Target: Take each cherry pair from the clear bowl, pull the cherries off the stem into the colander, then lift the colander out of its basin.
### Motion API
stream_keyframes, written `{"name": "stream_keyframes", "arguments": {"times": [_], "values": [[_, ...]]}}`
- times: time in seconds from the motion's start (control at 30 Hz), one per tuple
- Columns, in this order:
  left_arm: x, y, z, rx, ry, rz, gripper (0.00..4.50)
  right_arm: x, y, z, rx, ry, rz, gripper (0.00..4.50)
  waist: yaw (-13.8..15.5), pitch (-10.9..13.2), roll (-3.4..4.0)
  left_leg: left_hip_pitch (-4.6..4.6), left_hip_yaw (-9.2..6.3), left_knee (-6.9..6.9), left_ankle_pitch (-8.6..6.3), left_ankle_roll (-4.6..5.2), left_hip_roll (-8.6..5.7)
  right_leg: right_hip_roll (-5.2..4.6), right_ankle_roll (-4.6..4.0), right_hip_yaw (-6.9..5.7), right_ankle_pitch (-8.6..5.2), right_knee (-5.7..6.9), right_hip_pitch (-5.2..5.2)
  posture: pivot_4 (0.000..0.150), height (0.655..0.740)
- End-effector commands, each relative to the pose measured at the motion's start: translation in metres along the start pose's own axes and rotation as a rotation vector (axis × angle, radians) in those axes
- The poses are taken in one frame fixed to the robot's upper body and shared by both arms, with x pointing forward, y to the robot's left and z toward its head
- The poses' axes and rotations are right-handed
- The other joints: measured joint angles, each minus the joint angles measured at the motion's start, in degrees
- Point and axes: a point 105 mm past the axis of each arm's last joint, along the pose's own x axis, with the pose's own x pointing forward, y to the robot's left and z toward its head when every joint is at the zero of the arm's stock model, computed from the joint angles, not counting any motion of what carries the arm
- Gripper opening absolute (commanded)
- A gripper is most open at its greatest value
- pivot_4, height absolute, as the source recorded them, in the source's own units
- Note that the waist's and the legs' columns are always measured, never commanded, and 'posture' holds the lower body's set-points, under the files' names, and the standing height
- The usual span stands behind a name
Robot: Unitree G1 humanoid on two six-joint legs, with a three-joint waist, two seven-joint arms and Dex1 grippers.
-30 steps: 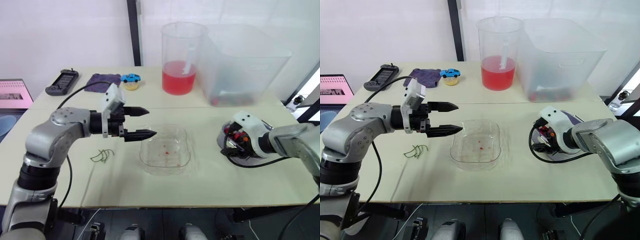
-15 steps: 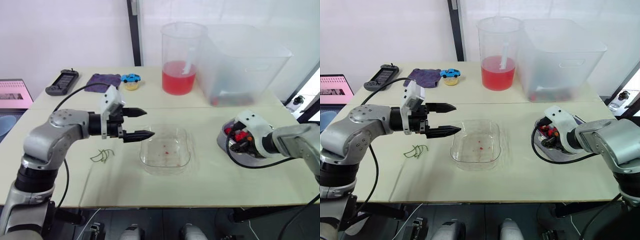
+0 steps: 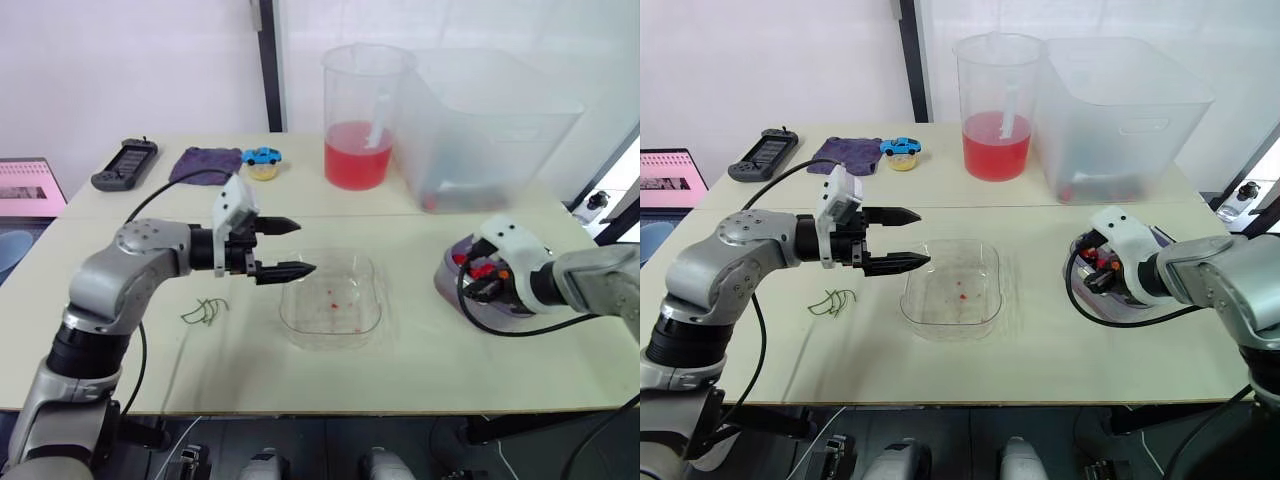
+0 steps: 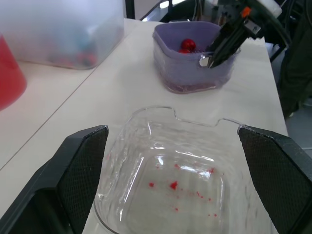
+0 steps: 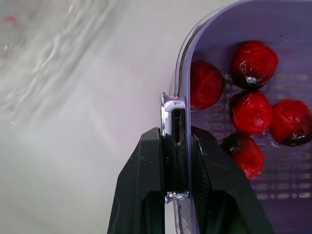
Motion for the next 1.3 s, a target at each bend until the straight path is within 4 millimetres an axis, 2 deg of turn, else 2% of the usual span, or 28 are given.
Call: {"name": "stream_keyframes", "arguments": {"times": [0.03,0.53,0.8,1.1,1.3], "values": [[0.002,0.000,0.011,0.063,-0.023,-0.010,4.50,-0.023,-0.011,0.017,-0.025,-0.074,-0.077,0.19,0.0,0.0,0.00,0.00,0.00,0.00,0.00,0.00,0.00,0.00,0.00,0.00,0.00,0.00,0.00,0.150,0.7337],[0.014,0.003,0.009,0.074,-0.041,-0.042,4.50,-0.061,-0.011,0.034,-0.073,-0.131,-0.083,0.19,0.0,0.0,0.01,0.00,0.02,-0.03,0.00,0.00,0.01,0.00,0.00,0.01,0.00,-0.01,-0.02,0.150,0.7337],[0.016,0.005,0.008,0.087,-0.035,-0.050,4.50,-0.075,-0.012,0.044,-0.034,-0.209,-0.051,0.19,0.0,0.0,0.01,0.00,0.04,-0.03,0.00,0.01,0.01,0.00,0.00,0.02,0.00,-0.02,-0.01,0.150,0.7337],[0.014,0.006,0.007,0.070,-0.016,-0.056,4.50,-0.083,-0.016,0.026,0.056,-0.227,-0.020,0.19,0.1,0.0,0.01,-0.01,0.04,-0.03,-0.01,0.01,0.02,-0.01,0.00,0.01,0.00,-0.03,0.00,0.150,0.7337],[0.015,0.007,0.009,0.074,-0.012,-0.061,4.50,-0.079,-0.017,0.022,0.110,-0.270,0.008,0.19,0.1,0.0,0.01,0.00,0.04,-0.03,-0.01,0.01,0.03,0.01,0.00,0.01,0.00,-0.02,0.00,0.150,0.7337]]}}
